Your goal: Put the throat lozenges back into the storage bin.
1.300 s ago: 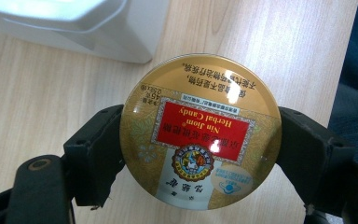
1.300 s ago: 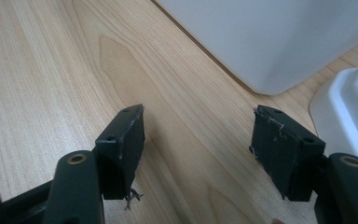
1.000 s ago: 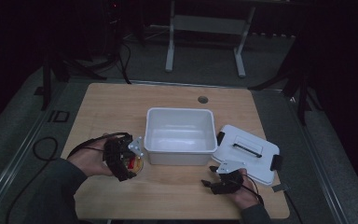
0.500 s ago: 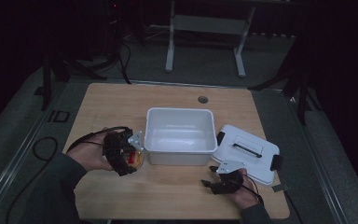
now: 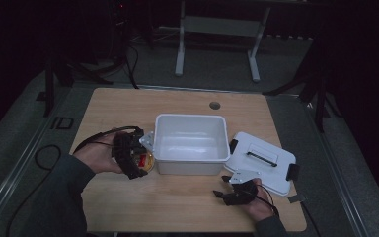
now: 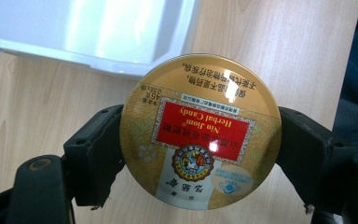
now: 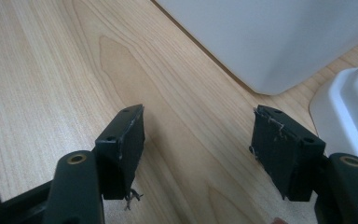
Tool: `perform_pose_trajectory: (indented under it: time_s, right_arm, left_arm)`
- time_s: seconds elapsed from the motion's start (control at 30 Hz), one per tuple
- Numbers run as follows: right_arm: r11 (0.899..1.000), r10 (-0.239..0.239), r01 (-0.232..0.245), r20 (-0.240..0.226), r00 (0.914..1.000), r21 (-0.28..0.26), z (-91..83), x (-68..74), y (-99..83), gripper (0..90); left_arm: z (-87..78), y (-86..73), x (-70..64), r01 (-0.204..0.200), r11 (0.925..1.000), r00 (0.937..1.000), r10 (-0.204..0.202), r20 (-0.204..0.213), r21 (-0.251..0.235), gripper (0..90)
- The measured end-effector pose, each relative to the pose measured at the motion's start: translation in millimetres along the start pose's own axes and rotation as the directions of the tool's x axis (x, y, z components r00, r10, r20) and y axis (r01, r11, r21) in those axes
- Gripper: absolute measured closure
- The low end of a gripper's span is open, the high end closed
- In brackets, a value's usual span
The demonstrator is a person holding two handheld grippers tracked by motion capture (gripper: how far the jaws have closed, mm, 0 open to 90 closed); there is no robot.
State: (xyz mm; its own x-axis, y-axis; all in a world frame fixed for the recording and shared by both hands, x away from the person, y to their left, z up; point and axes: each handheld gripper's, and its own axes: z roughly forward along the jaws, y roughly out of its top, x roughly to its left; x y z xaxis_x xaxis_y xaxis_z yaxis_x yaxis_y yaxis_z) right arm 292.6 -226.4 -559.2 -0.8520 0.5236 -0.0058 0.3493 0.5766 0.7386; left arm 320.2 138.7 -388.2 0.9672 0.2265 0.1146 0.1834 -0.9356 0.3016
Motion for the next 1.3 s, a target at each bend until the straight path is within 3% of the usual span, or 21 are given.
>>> perform_pose_trajectory:
  time_s: [1.3]
  right_arm:
    - [1.0, 0.0, 0.0, 0.0, 1.0, 0.0, 0.0, 0.0, 0.0, 34.0]
  left_arm:
    - [-2.6, 31.3, 26.5, -0.002, 1.0, 0.9999, 0.002, -0.012, 0.003, 20.7]
